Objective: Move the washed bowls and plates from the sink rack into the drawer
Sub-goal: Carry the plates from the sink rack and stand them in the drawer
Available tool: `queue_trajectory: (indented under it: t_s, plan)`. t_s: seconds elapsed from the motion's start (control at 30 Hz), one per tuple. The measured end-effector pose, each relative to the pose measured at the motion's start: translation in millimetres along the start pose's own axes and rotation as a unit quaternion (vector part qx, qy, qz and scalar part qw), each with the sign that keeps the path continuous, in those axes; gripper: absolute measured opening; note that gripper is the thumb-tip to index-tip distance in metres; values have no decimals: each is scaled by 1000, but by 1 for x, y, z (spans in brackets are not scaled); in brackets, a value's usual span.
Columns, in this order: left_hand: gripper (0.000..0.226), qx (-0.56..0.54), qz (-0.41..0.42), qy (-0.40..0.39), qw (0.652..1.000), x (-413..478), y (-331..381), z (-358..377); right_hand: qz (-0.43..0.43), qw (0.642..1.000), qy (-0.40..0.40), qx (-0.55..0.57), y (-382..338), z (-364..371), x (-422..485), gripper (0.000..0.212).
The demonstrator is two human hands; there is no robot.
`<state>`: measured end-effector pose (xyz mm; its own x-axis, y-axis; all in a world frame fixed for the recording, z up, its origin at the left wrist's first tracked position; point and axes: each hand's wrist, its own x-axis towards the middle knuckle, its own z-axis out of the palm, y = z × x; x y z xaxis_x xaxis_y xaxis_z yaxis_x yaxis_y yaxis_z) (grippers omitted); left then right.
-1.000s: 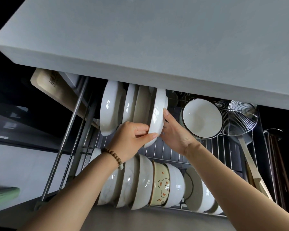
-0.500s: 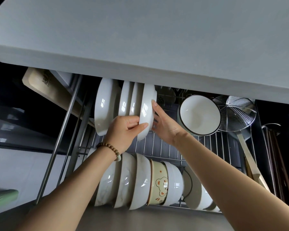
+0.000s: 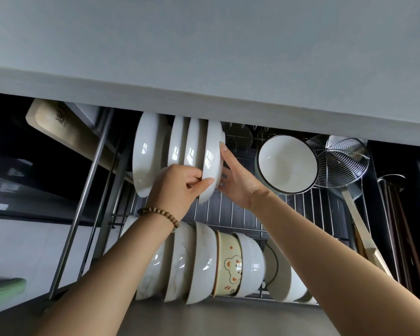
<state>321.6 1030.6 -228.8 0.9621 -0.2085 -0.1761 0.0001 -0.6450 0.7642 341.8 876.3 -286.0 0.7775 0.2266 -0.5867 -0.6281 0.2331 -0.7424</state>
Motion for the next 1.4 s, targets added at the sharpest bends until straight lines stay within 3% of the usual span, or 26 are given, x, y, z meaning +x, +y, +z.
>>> queue_trajectory:
  t_s: [0.23,0.37,0.53,0.63,0.93,1.03,1.3,1.4]
  plan:
    - [15,0,-30,28,999,-8,7,-8,6,993,12,-113,-10,1,-28,63]
    - [33,125,10,49,991,-25,24,-32,-40,952,105,-286,-28,-5,-88,70]
    - [62,270,156,-84,946,-57,98,-47,-64,896,150,-412,-54,-37,-209,75]
    - [75,303,226,-143,915,-69,156,-33,-67,856,234,-455,-71,-67,-294,78]
    - [102,318,402,-203,834,-120,354,90,-64,749,452,-480,-78,-187,-551,87]
    - [107,333,442,-208,807,-146,418,149,-45,731,485,-477,-66,-235,-628,107]
    - [117,331,503,-233,764,-218,553,302,-5,733,533,-422,-30,-352,-779,116]
    - [109,325,515,-244,755,-230,597,345,9,732,543,-411,-26,-393,-810,115]
